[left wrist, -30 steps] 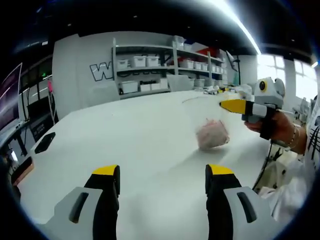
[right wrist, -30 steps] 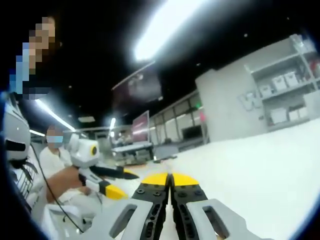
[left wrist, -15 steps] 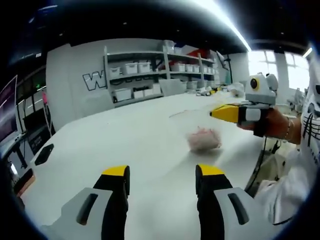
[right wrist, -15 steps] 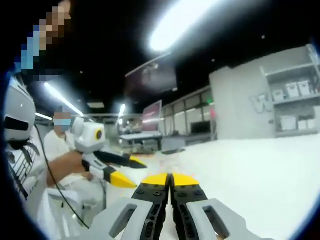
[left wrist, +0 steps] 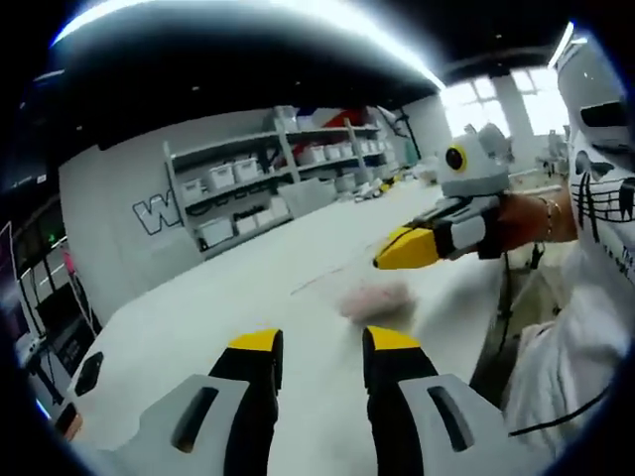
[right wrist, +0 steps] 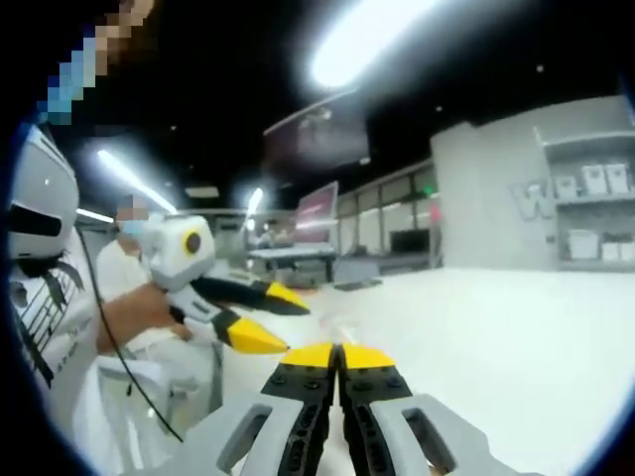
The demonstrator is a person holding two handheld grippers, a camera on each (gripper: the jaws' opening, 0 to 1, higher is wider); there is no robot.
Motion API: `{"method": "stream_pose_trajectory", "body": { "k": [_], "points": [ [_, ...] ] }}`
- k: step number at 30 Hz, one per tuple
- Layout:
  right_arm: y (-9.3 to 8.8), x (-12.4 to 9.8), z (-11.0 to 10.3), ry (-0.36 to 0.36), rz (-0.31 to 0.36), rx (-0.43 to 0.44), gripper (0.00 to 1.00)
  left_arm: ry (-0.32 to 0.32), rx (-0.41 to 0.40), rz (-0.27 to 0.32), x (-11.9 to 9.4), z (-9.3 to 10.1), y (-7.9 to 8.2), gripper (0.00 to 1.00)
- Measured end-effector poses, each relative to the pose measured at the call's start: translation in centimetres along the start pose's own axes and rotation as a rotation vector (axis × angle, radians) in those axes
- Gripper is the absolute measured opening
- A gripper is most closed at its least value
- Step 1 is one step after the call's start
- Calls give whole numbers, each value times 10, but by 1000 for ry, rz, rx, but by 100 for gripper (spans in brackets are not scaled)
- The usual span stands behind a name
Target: Open the resealable bag by pulling the two sides of the seal apart until the entire bag opening is separated and visibly accessible.
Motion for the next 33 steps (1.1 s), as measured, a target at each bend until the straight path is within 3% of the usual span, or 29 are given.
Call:
{"method": "stream_pose_trajectory", "body": {
  "k": [4,10,18,28,33],
  "points": [
    [-3,1,-2,7,-12,-8,0,-1,110,21,-2,4,5,27],
    [-8,2,-5,22,-23,2,0,37,295,-32,1,12,2,20],
    [-11,1,-8,27,-23,17,0,69,355,26,-2,11,11,14],
    [-13,2,-11,40,-24,41,0,95,593,-47,7,18,5,10],
    [-13,2,-11,39,-21,45,0,88,640,-55,10,22,5,9]
  ]
}}
Point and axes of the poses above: the point that each gripper's makers call its tool centre point, and the gripper's own axes: x roughly forward along the fingers, z roughly to its right, y roughly out of its top, the point moved 5 cm from there along -x, roughly backward along the fingers, and after that the axes turned 6 degrees about -z, right-handed, at the moved point
